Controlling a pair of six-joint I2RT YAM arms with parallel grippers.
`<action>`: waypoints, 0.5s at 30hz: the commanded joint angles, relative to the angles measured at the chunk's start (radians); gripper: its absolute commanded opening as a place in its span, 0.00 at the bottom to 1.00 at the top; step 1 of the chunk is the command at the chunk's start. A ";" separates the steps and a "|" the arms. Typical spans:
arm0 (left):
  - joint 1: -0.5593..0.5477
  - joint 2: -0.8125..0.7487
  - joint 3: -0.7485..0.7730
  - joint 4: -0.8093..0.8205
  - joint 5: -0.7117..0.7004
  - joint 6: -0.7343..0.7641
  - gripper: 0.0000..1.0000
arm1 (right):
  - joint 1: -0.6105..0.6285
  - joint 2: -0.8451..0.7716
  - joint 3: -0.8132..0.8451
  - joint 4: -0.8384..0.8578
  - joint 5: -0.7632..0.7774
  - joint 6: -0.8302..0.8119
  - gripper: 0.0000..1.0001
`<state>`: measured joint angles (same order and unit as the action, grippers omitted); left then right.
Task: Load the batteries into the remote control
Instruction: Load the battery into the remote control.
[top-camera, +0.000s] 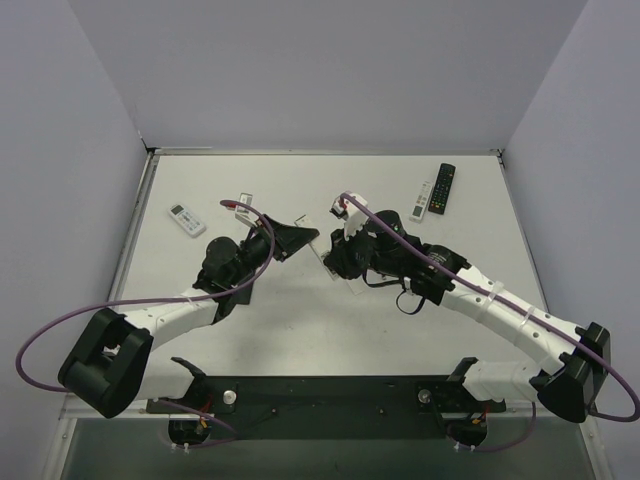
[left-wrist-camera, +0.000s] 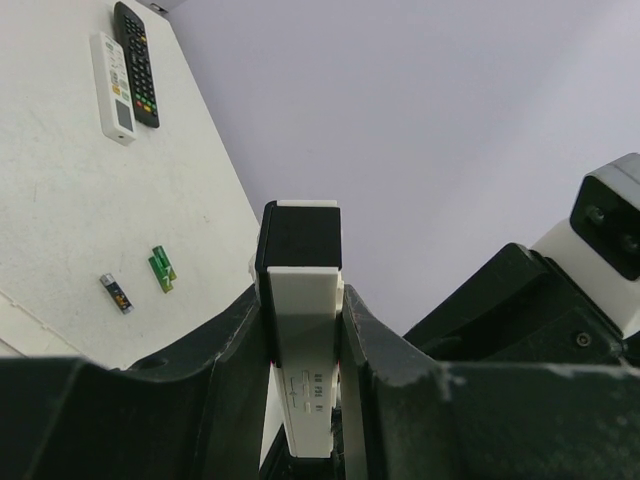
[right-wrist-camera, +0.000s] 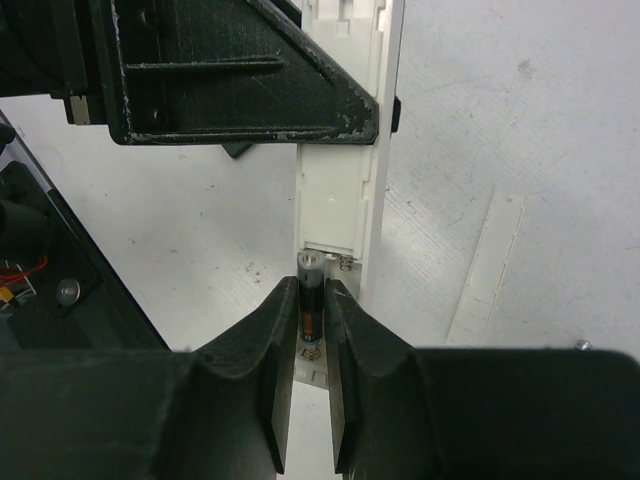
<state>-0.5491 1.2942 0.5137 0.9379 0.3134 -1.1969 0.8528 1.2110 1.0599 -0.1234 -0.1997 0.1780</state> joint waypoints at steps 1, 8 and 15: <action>-0.005 -0.004 0.062 0.131 0.003 -0.027 0.00 | 0.012 0.016 0.000 -0.016 -0.015 -0.009 0.14; -0.006 -0.003 0.055 0.137 0.003 -0.033 0.00 | 0.012 0.019 0.006 -0.021 -0.010 -0.008 0.18; -0.006 -0.001 0.049 0.134 0.003 -0.036 0.00 | 0.012 -0.007 0.020 -0.035 0.016 -0.009 0.32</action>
<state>-0.5499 1.3041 0.5156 0.9463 0.3096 -1.2007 0.8593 1.2209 1.0599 -0.1272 -0.2050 0.1787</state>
